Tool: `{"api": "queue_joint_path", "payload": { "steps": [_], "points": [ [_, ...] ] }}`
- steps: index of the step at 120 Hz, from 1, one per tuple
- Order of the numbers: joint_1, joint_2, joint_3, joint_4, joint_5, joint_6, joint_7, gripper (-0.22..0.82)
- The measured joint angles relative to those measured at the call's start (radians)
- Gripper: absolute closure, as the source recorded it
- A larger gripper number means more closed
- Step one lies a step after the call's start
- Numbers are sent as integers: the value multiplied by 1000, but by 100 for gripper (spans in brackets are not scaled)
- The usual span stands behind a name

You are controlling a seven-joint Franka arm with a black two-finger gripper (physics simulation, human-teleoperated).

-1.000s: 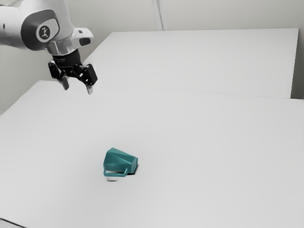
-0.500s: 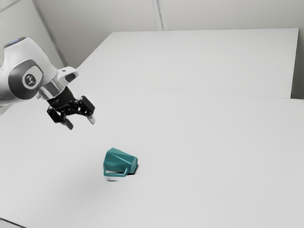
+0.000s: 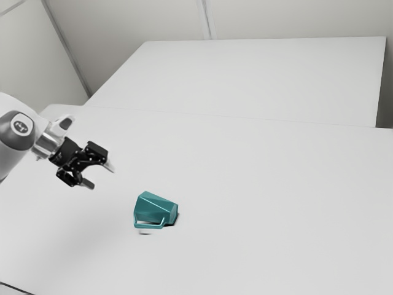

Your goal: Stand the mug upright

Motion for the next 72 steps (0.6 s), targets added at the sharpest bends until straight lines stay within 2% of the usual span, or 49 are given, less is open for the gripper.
{"api": "queue_joint_path", "payload": {
  "steps": [14, 34, 72],
  "points": [
    [0, 29, 50, -19, -41, -25, 81, 0],
    [0, 56, 77, -28, -72, -83, 194, 0],
    [0, 141, 86, -25, -124, -135, 377, 0]
  ]
}}
